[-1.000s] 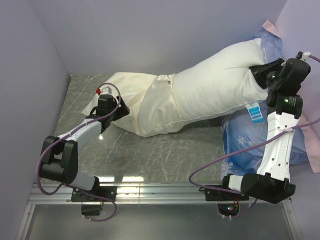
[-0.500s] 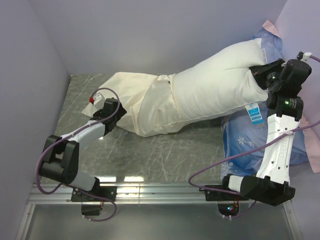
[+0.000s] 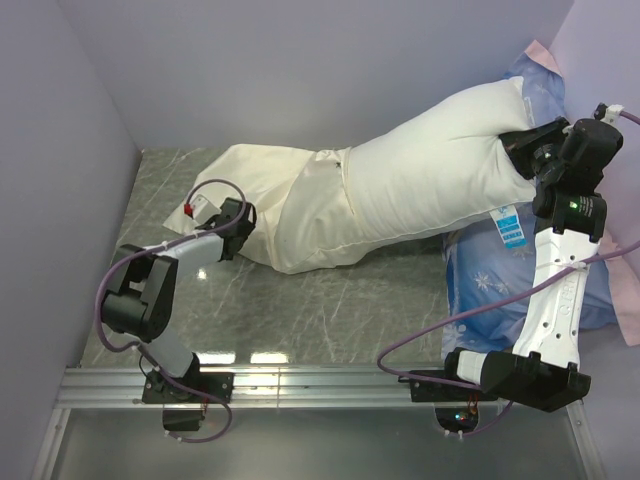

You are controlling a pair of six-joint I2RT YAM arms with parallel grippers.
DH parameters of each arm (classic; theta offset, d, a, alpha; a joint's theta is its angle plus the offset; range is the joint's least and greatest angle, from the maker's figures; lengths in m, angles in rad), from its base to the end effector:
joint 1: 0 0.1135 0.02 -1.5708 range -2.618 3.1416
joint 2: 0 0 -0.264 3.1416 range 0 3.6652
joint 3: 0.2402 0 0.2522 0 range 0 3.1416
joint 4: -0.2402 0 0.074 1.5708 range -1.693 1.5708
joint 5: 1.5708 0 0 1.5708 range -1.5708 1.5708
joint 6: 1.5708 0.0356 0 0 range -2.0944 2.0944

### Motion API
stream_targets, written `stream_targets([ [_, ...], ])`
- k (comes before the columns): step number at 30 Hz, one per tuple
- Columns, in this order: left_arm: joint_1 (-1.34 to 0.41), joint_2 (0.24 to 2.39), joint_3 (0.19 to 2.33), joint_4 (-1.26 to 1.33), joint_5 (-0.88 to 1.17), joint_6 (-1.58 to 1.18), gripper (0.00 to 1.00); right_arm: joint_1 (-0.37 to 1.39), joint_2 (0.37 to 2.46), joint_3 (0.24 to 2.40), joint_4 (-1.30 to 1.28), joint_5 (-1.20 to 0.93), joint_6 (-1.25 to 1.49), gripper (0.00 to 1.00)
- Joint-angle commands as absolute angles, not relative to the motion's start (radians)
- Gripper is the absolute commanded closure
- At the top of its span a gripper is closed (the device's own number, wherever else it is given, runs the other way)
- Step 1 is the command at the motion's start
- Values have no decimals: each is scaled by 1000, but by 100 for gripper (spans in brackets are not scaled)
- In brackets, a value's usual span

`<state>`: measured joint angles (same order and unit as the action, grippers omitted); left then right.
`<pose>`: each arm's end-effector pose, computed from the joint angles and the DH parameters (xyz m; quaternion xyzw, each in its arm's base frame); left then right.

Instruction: Remove the pillowcase from the pillow

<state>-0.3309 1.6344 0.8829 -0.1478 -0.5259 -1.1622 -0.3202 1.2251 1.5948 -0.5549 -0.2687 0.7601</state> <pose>0.3103 -0.0877 0.1715 -0.4465 0.7995 -0.0359 0.4002 0.2343 -0.0678 0.4864 0.3188 0.6980 0.2387 0.5952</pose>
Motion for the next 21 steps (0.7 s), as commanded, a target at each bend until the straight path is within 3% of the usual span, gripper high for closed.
stream_targets([
  [1, -333, 1661, 942, -149, -566, -1201, 32, -321, 1177, 1606, -407, -268, 769, 100],
  [3, -331, 1689, 965, -141, -561, -1193, 52, -321, 1175, 1609, -408, -268, 765, 100],
  [4, -331, 1700, 979, -156, -561, -1196, 73, -321, 1175, 1614, -408, -271, 765, 100],
  [6, -322, 1726, 1018, -172, -560, -1190, 99, -325, 1177, 1626, -419, -273, 762, 100],
  [21, 132, 1578, 1155, -259, -486, -1052, 100, -520, 1232, 1873, -544, -396, 808, 100],
])
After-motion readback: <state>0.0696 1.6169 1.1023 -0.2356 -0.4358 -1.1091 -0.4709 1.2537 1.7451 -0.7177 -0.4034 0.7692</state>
